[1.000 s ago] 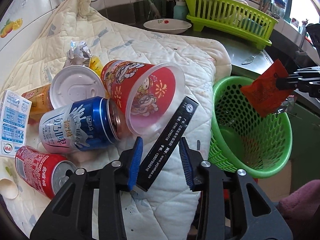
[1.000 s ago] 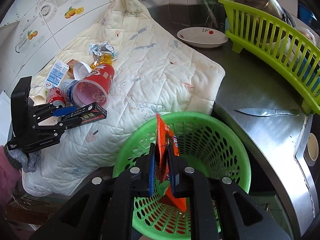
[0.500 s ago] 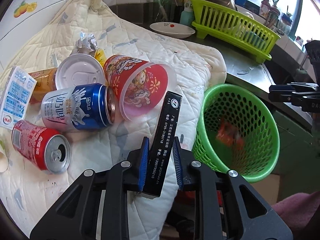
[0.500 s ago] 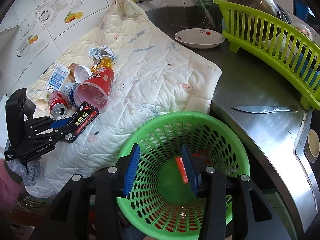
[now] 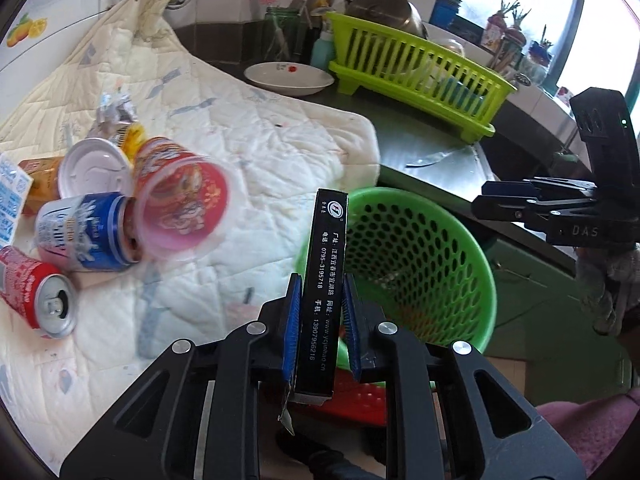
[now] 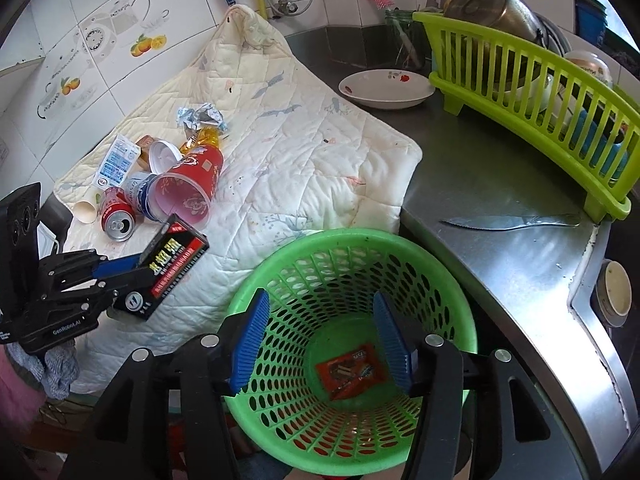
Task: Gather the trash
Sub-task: 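Carry the black box over the green basket and open the left tool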
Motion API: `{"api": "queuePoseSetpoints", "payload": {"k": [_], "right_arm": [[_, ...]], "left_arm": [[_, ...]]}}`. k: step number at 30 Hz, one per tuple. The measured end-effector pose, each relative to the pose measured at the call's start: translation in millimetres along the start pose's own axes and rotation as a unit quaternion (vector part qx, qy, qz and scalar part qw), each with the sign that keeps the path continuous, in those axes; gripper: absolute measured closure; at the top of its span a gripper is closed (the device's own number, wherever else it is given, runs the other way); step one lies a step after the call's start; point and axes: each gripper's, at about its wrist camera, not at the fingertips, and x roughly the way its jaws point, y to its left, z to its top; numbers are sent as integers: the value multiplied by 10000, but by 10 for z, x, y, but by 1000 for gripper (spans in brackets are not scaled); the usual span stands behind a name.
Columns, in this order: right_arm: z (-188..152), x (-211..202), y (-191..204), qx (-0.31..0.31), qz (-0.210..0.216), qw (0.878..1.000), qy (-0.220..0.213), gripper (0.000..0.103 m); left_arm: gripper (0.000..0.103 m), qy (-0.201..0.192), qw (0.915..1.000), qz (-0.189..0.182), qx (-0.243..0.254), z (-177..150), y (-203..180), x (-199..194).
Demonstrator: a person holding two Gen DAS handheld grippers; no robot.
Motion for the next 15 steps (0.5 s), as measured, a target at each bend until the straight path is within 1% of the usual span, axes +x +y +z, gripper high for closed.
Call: {"api": "queuePoseSetpoints", "payload": {"k": [9, 15], "right_arm": [[-125, -263, -243, 106, -159, 9997, -181, 46], [-222, -401, -407, 218, -204, 9992, -258, 45]], "left_arm": [[84, 115, 9993, -350, -32, 62, -428, 238], [83, 184, 9988, -451, -7, 86, -695, 373]]}}
